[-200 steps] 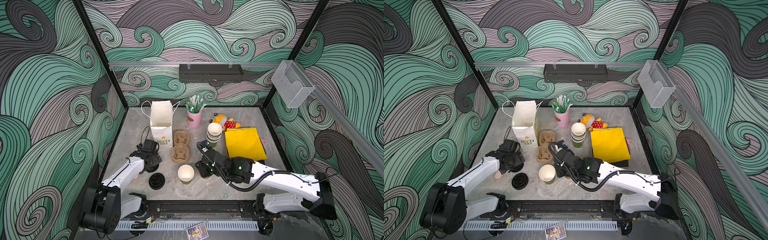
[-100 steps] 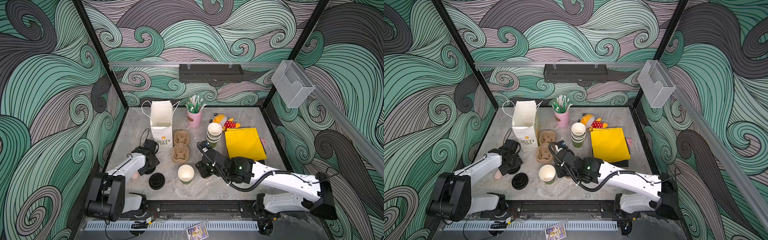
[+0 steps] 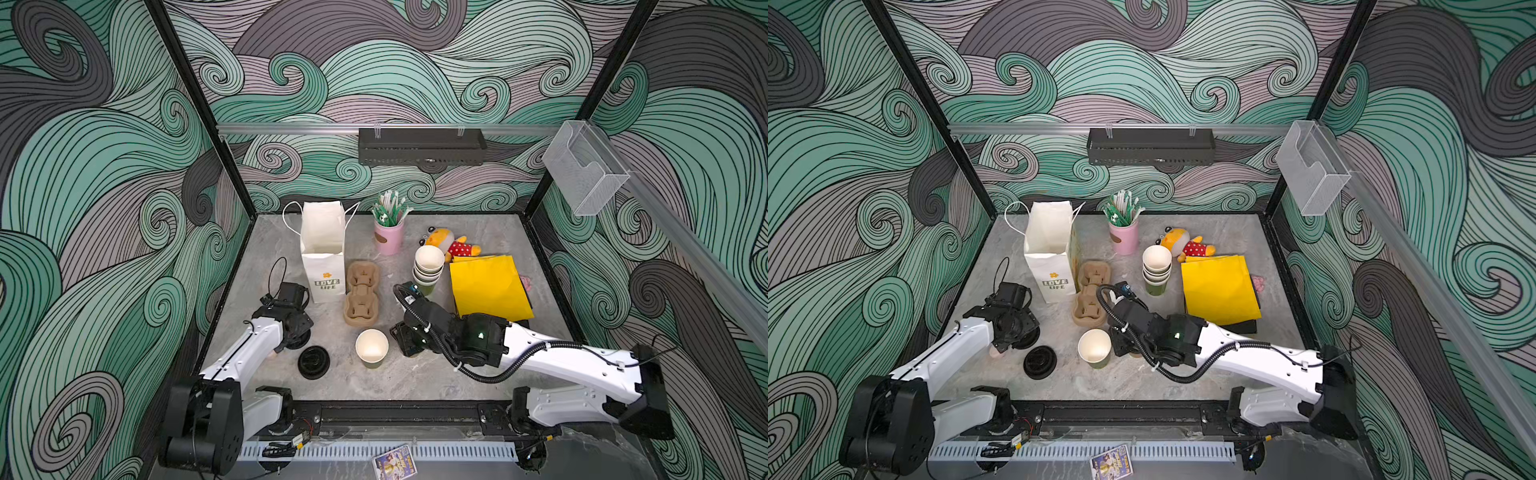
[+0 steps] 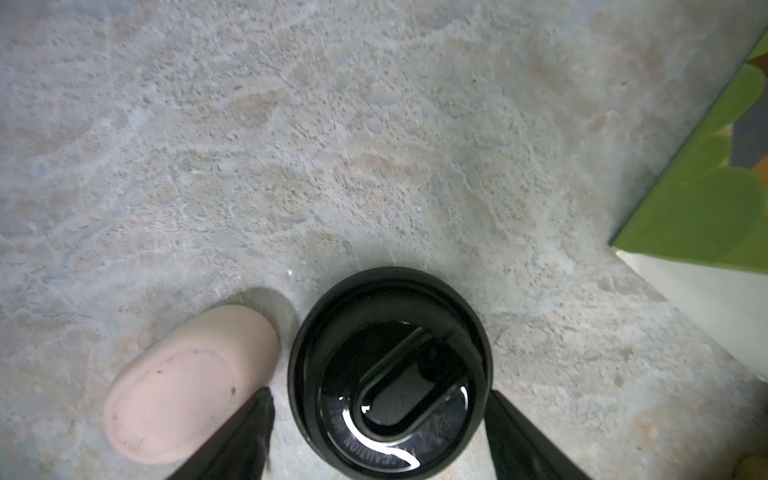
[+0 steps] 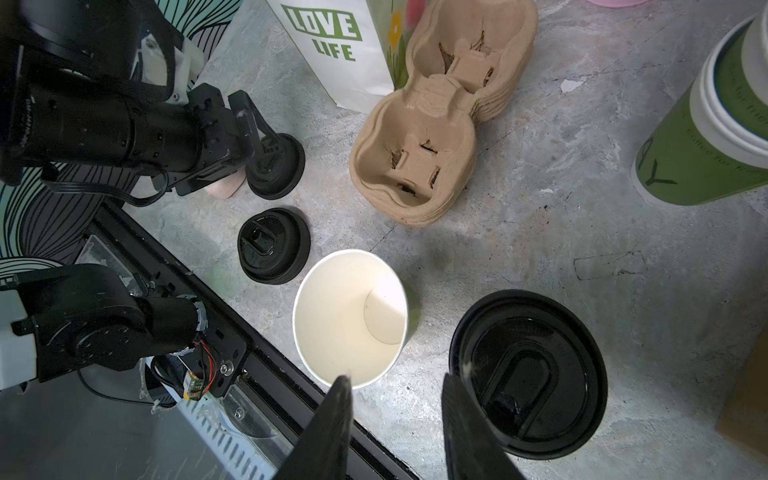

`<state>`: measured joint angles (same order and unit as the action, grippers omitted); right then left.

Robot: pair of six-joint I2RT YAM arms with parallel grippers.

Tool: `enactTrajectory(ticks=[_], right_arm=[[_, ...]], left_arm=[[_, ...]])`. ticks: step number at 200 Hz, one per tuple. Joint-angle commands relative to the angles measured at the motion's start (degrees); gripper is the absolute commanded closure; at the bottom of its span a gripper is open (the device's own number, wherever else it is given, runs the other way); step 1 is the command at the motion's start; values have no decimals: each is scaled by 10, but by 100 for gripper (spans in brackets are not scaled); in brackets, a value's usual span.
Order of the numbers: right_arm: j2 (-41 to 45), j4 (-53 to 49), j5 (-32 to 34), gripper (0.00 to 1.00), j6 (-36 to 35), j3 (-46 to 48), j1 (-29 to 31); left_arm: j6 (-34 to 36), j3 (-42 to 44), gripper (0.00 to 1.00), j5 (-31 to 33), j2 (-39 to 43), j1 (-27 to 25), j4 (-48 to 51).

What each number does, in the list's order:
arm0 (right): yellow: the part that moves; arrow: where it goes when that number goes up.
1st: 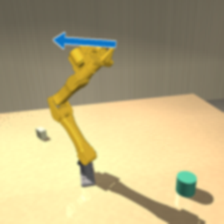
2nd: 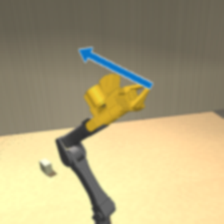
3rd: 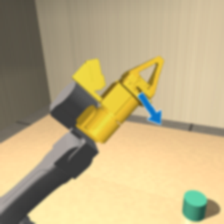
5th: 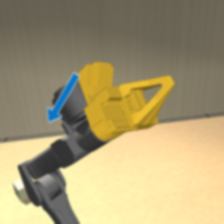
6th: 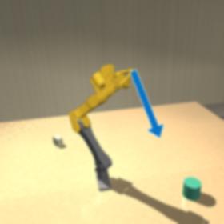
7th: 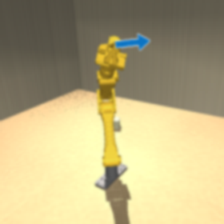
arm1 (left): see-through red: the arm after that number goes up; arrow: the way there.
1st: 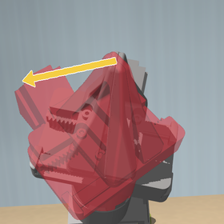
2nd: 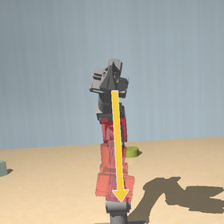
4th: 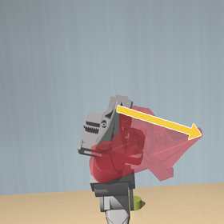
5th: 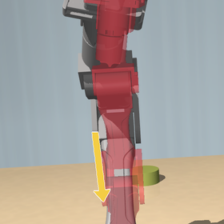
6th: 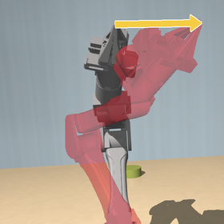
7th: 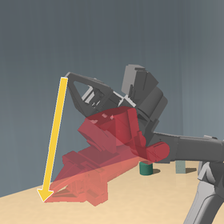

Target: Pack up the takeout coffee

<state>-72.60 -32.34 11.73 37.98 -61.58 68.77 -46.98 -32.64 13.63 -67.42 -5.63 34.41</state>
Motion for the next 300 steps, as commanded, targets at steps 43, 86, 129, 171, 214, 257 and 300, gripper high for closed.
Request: enactTrajectory(ticks=[43, 86, 129, 171, 214, 257, 300], right_arm=[[-9, 9, -6, 62, 3, -12, -1], [-9, 10, -7, 62, 2, -11, -1], [-7, 5, -6, 62, 2, -11, -1], [-2, -2, 0, 62, 2, -9, -1], [6, -3, 17, 61, 3, -5, -3], [11, -12, 27, 61, 3, -6, -5], [27, -17, 37, 61, 6, 5, -14]], left_arm=[[15, -30, 24, -27, -51, 13, 5], [18, -42, 32, -34, -61, 18, 21], [17, -38, 35, -34, -50, 21, 28], [15, -48, 35, -34, 4, 21, 80], [24, -55, 38, -97, 97, 19, 134], [35, -77, 41, -151, 181, -16, 202], [2, -132, 43, -122, 209, -135, 291]])
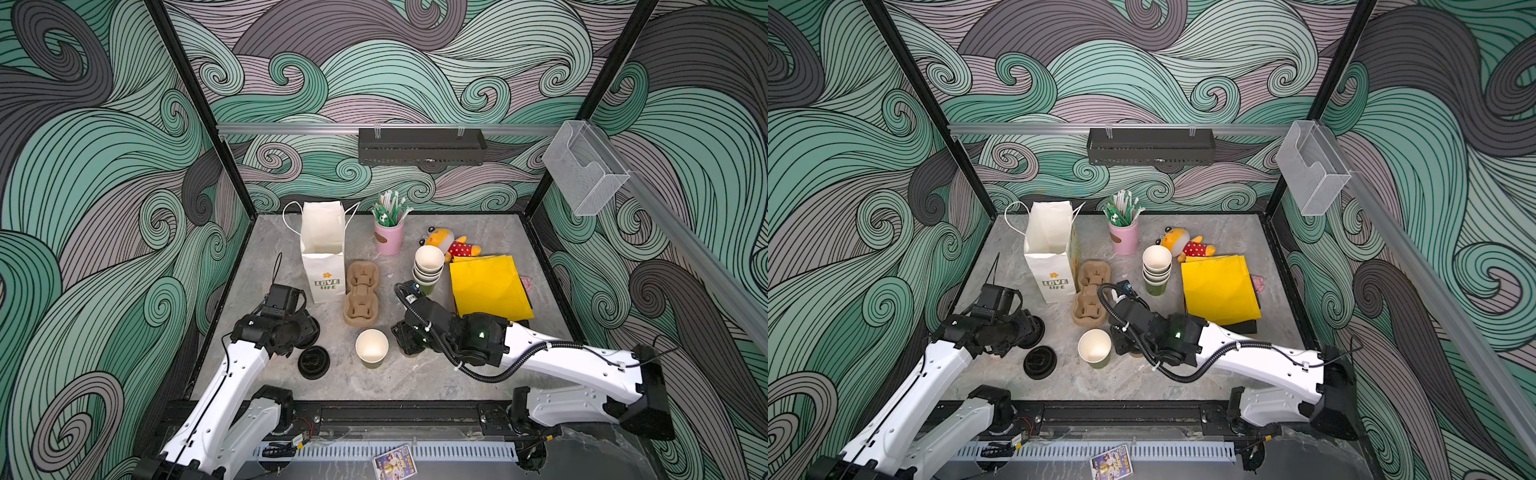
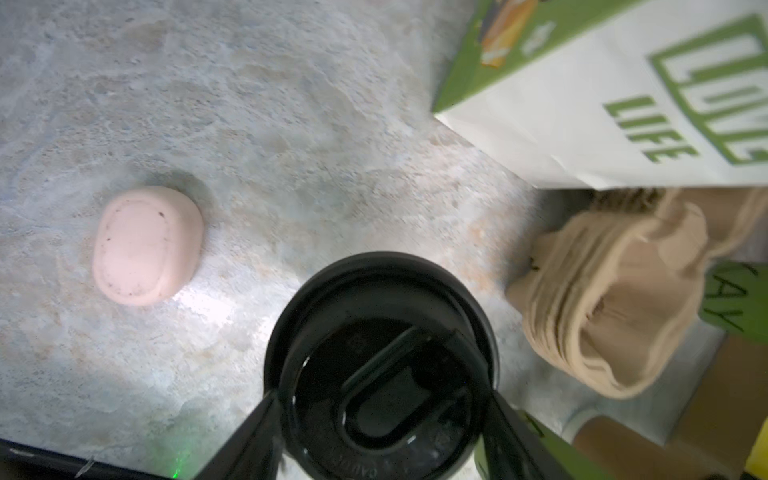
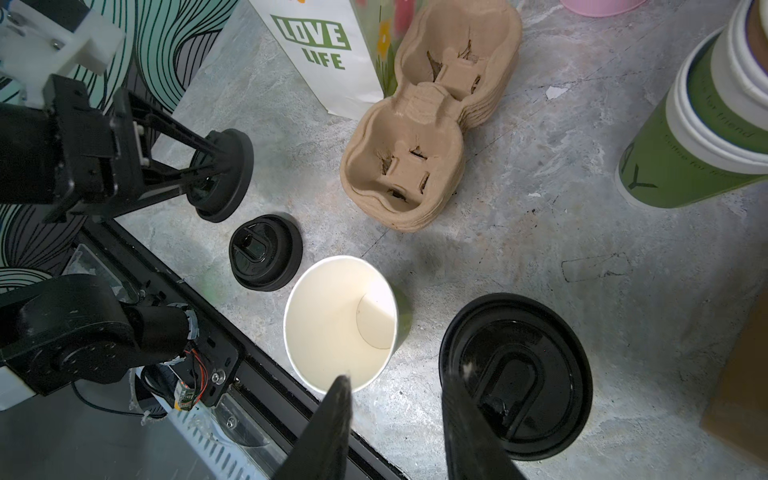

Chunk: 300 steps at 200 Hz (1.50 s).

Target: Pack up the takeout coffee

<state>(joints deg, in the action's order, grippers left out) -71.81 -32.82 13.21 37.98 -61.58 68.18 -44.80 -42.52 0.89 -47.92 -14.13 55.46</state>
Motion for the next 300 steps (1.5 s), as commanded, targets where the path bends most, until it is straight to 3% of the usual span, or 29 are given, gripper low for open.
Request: enactTrajectory(ticks=[1, 28, 74, 98, 123, 157, 217, 300], right_arm=[[20, -13, 22, 61, 6, 5, -9], [32, -27, 30, 61, 10, 10, -21], [59, -38, 31, 61, 17, 25, -42], [68, -57, 39, 61, 13, 22, -48], [82, -70, 46, 61, 12, 24, -54], [98, -83, 49, 61, 12, 25, -62], [110, -92, 52, 61, 13, 28, -63], [105, -95, 47, 61, 10, 22, -64]], left_arm=[[-22, -34, 43, 5, 14, -52, 82], [-55, -52, 45, 10, 22, -137, 107], [-92, -104, 45, 94, -18, -338, 124], [-78, -139, 44, 116, -66, -427, 111], [-36, -167, 44, 116, -117, -483, 86], [26, -181, 43, 96, -171, -506, 38], [80, -198, 41, 126, -218, -506, 13], [86, -208, 40, 130, -256, -506, -1]])
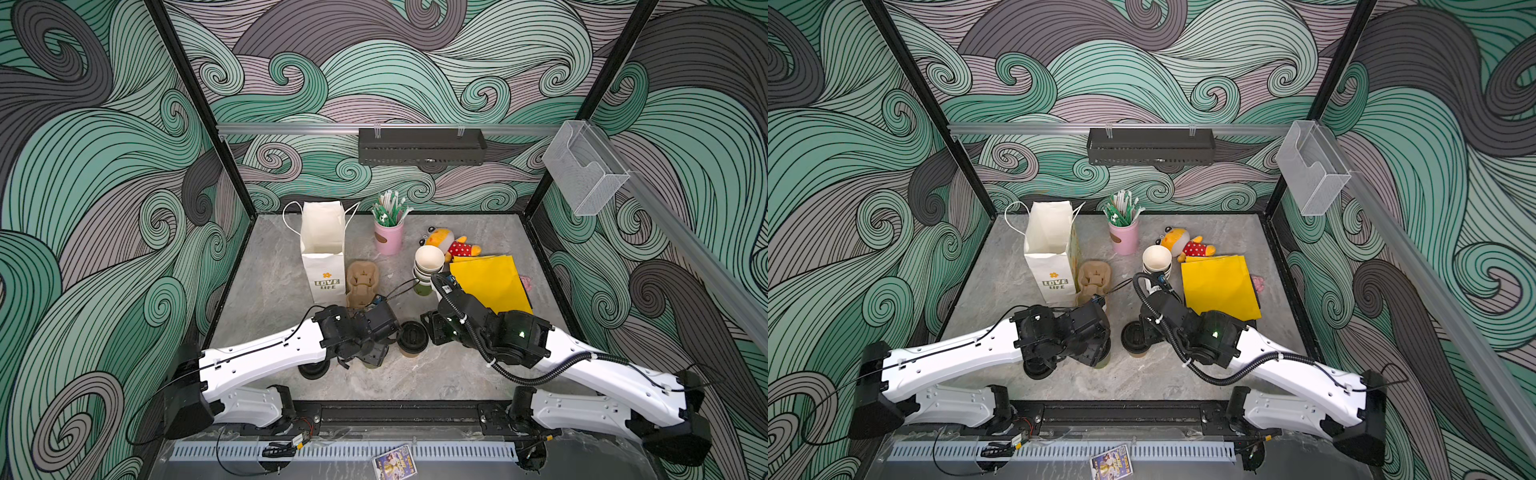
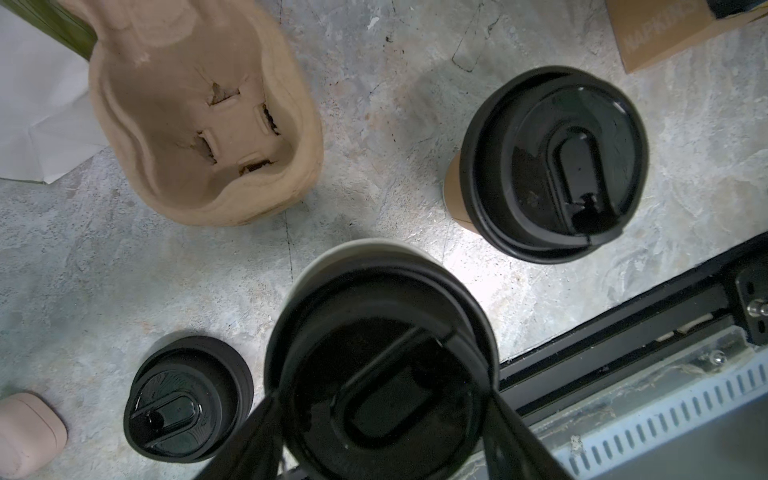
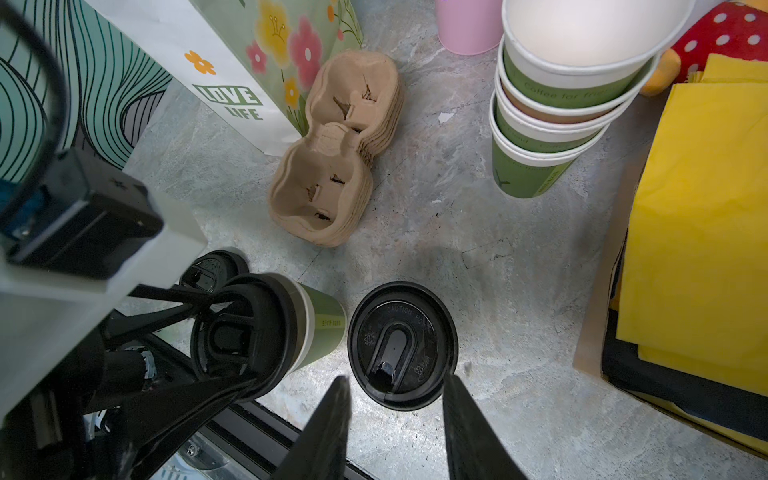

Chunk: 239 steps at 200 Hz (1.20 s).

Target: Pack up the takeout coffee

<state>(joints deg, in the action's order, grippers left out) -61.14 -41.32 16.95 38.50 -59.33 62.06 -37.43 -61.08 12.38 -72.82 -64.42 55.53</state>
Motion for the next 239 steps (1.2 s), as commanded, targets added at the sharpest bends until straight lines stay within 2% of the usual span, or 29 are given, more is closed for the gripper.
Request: enactTrajectory(ticks=[1, 58, 170, 210, 239], right_arm=[[-1, -10, 10, 61, 5, 0, -3], [1, -10, 8, 61, 6, 2, -4], [1, -10, 3, 61, 8, 4, -4], [-6, -1, -13, 61, 13, 9, -3], [-11, 14, -48, 61, 23, 19, -7]], left_arm=[[13, -23, 40, 15, -7, -3, -1], [8, -24, 40, 23, -23, -3, 21], [7, 9, 40, 12, -19, 7, -9], [-3, 19, 41, 1, -24, 11, 2], [-6, 34, 42, -10, -18, 19, -3]])
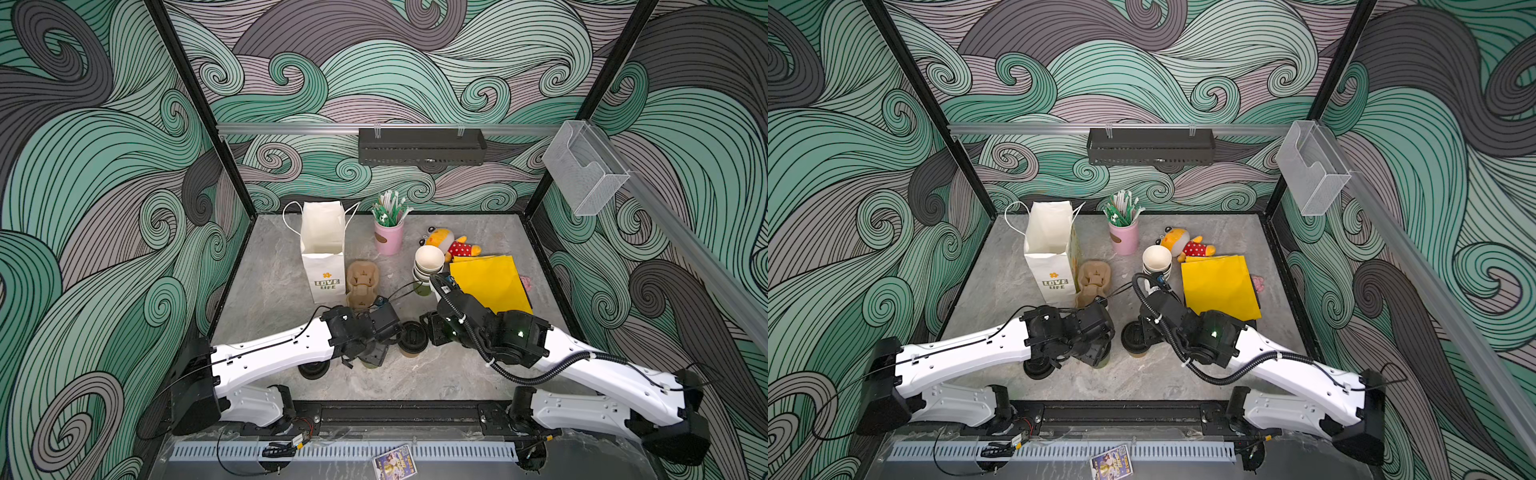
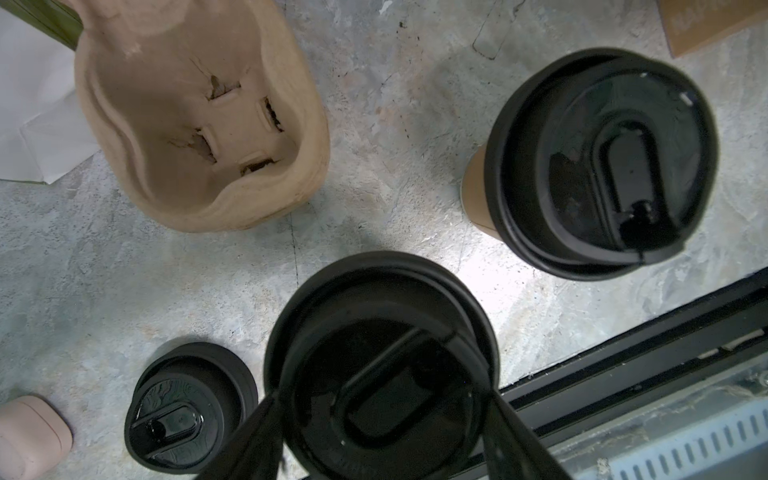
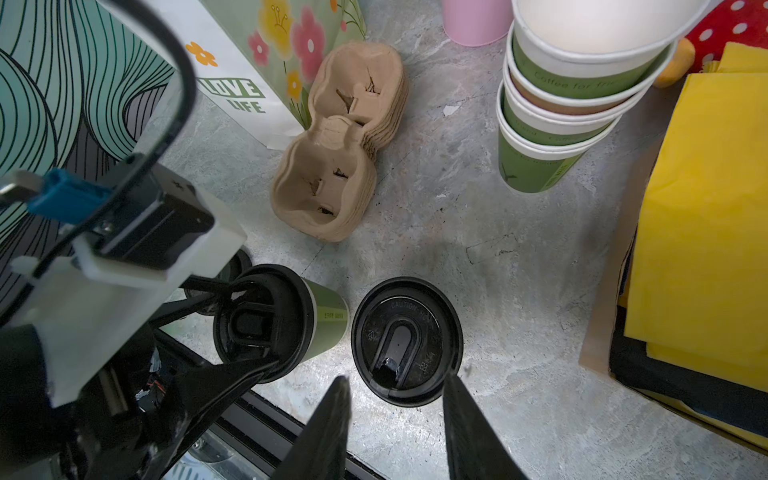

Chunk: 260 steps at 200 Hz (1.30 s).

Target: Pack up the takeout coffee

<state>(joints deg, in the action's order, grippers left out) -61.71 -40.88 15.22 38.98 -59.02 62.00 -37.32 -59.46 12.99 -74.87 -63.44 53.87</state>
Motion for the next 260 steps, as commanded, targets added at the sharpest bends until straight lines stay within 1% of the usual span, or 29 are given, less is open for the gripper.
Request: enactTrajectory(ticks=[1, 28, 53, 122, 177, 215, 260], right_arm=[[-6, 10, -32, 61, 19, 17, -7], [-2, 32, -83, 61, 32, 35, -23], [1, 52, -128, 61, 41, 53, -43], [-9, 62, -168, 61, 39, 57, -67], [-8, 69, -193, 61, 30, 59, -83], [-21, 91, -242, 56, 8, 56, -97], [-79, 120, -311, 50, -11, 27, -99]], left_arm=[[-7, 18, 41, -16, 3, 10, 13], [-5, 35, 42, -33, 9, 18, -3], [-1, 39, 42, -47, 0, 22, 3], [6, 36, 44, -55, -16, 31, 38], [49, 42, 45, -79, -16, 35, 39], [55, 50, 45, -80, -10, 38, 20], [62, 67, 45, -78, 6, 38, 0]])
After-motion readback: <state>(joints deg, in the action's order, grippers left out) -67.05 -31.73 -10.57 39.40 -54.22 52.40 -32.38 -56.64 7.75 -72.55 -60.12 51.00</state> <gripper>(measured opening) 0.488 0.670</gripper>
